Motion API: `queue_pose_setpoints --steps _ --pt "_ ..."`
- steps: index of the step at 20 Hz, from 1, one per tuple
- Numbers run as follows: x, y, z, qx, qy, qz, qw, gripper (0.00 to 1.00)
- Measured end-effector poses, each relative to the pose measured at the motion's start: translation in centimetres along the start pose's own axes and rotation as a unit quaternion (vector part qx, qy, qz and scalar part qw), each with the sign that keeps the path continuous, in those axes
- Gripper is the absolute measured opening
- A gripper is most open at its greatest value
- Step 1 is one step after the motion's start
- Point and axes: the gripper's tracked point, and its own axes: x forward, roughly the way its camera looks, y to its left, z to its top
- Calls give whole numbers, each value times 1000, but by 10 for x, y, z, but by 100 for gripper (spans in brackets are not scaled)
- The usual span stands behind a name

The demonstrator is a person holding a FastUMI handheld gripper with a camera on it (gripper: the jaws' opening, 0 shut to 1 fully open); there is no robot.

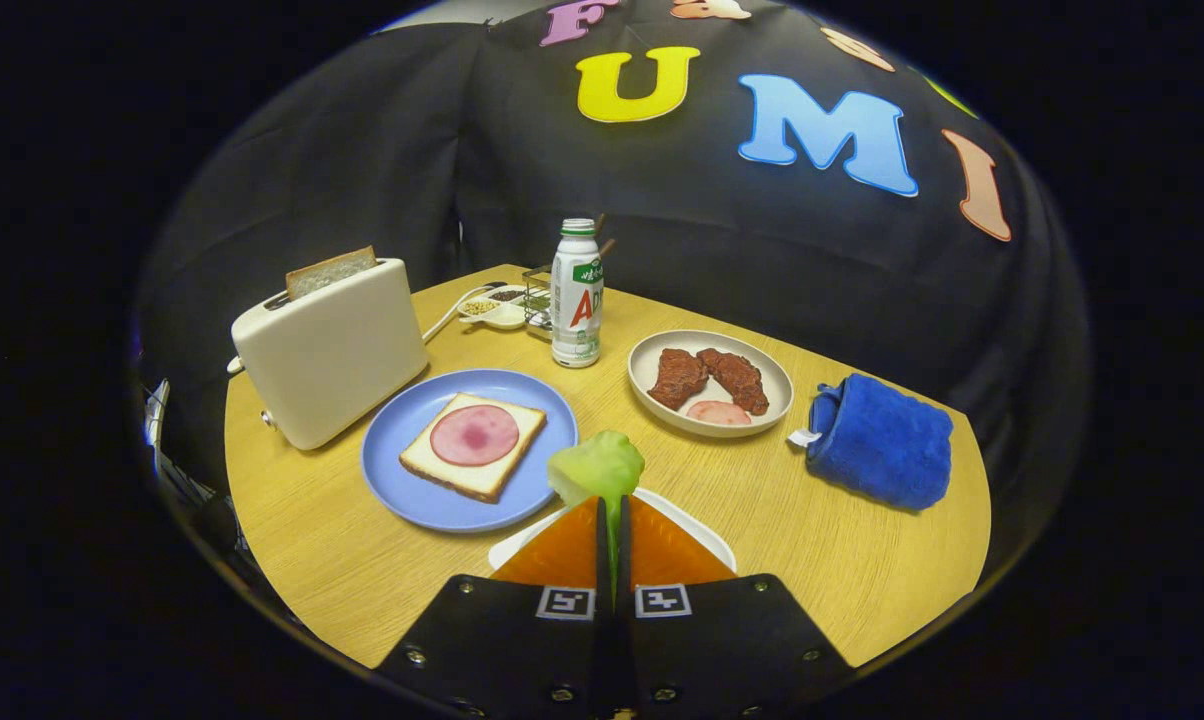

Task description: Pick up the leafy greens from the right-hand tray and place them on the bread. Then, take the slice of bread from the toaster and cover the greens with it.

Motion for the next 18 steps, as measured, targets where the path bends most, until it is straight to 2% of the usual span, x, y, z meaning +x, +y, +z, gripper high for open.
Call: queue_pose_setpoints --steps 7,18 --pt "20 13 39 -24 -23 -1 999 1" --pt "66 47 62 -50 -33 7 998 1"
